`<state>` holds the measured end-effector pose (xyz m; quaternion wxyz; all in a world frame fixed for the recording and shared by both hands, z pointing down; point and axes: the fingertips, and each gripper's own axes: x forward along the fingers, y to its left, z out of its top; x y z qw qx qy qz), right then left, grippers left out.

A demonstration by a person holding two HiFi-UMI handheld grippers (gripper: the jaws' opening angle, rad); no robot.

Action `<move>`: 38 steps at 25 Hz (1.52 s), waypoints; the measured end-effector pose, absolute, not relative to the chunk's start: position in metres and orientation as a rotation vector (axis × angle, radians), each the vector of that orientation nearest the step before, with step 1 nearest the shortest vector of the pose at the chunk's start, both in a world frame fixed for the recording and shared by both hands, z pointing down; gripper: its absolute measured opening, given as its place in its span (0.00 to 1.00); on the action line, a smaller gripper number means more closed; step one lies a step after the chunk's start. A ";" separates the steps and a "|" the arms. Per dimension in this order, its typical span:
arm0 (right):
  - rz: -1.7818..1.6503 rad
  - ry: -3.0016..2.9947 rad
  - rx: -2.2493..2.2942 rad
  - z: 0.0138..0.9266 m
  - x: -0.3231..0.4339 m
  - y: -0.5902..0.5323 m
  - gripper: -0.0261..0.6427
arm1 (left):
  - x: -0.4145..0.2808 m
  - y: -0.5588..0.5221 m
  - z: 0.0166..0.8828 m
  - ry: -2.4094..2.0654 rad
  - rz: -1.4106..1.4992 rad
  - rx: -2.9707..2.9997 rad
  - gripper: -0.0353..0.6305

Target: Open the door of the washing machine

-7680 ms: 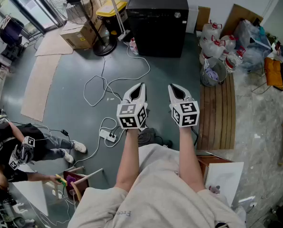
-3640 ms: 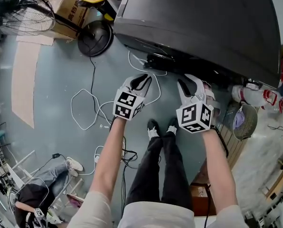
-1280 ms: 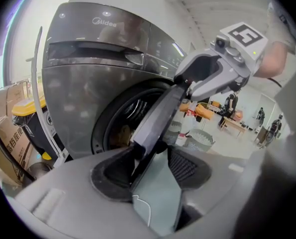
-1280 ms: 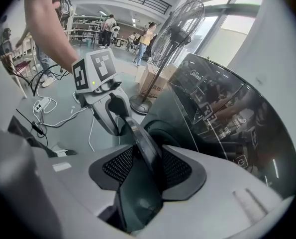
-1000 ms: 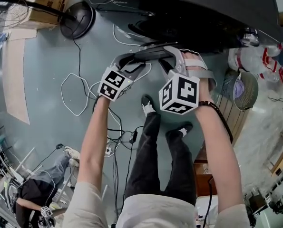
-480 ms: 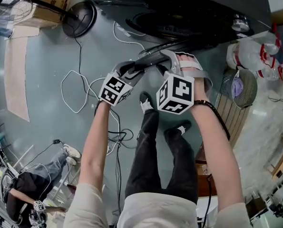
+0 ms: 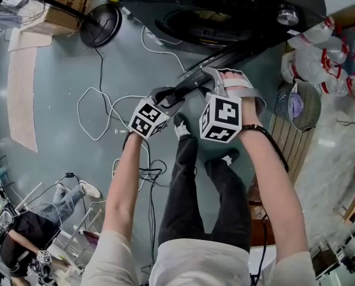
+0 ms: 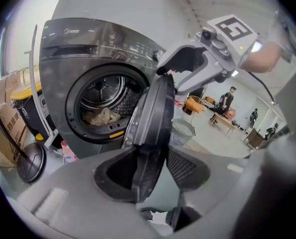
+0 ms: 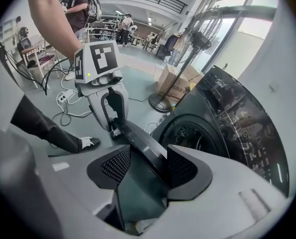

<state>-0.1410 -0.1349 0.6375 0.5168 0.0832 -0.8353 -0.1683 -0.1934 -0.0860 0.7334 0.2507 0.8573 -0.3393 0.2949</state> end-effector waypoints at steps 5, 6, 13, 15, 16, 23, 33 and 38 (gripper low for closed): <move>-0.443 -1.979 0.117 0.639 -0.120 -0.112 0.35 | -0.171 -0.056 0.732 -0.797 0.854 2.375 0.46; -0.453 -1.976 0.100 0.639 -0.115 -0.108 0.35 | -0.165 -0.050 0.730 -0.767 0.861 2.383 0.48; -0.550 -1.915 0.003 0.640 -0.072 -0.081 0.36 | -0.107 -0.024 0.704 -0.520 0.896 2.501 0.48; -0.578 -1.898 -0.013 0.640 -0.061 -0.075 0.36 | -0.087 -0.019 0.700 -0.461 0.906 2.515 0.49; -0.592 -1.889 -0.017 0.640 -0.056 -0.072 0.36 | -0.080 -0.016 0.700 -0.438 0.914 2.517 0.50; -0.452 -1.996 0.093 0.628 -0.016 -0.050 0.39 | -0.037 0.007 0.701 -0.358 0.914 2.518 0.50; 0.543 -2.353 0.740 0.590 0.074 -0.077 0.39 | 0.046 0.031 0.701 -0.253 0.913 2.527 0.49; 0.732 -2.308 0.881 0.606 0.111 -0.078 0.39 | 0.094 0.035 0.701 -0.224 0.878 2.544 0.49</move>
